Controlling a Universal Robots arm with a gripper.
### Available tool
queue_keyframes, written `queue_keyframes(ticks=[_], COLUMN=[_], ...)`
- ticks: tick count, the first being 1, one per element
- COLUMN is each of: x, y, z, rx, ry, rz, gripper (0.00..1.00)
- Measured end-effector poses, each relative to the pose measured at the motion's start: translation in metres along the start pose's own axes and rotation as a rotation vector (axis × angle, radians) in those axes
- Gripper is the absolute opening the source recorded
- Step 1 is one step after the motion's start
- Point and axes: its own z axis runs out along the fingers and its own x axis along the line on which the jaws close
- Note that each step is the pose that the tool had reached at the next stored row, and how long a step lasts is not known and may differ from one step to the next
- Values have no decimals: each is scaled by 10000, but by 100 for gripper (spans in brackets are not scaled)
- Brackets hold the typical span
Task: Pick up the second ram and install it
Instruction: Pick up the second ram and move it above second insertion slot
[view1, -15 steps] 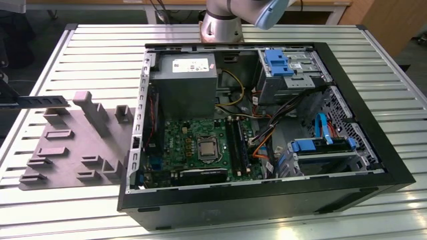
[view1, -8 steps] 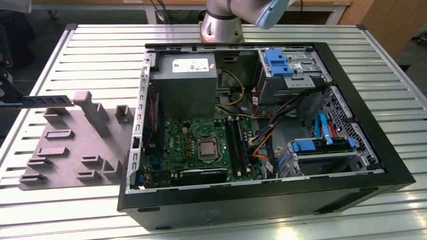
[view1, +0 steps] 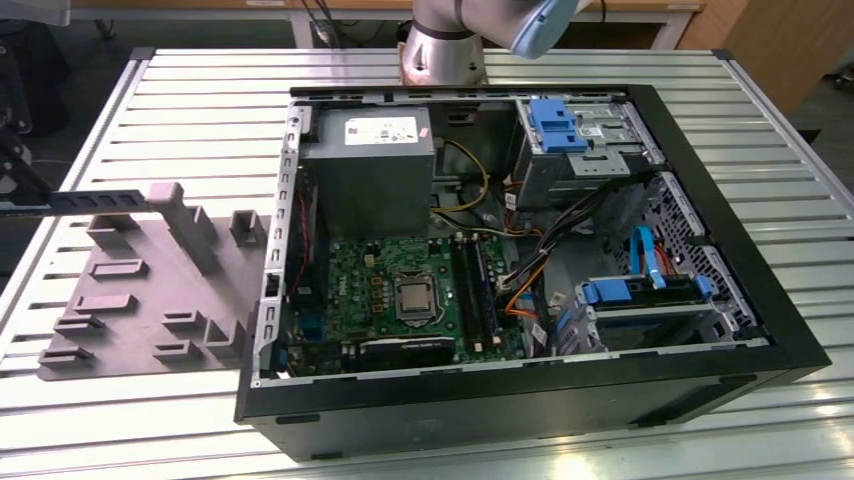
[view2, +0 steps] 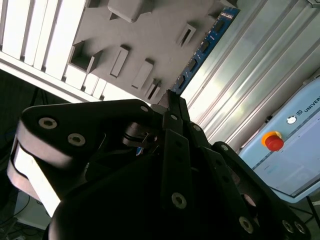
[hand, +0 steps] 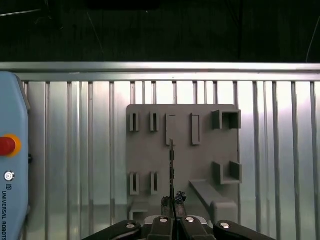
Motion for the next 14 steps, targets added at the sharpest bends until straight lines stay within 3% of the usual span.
queue_keyframes(ticks=[14], x=[-2], y=[-54], z=[-2], rx=[-4], ry=[-118], rz=[-3], gripper=[12])
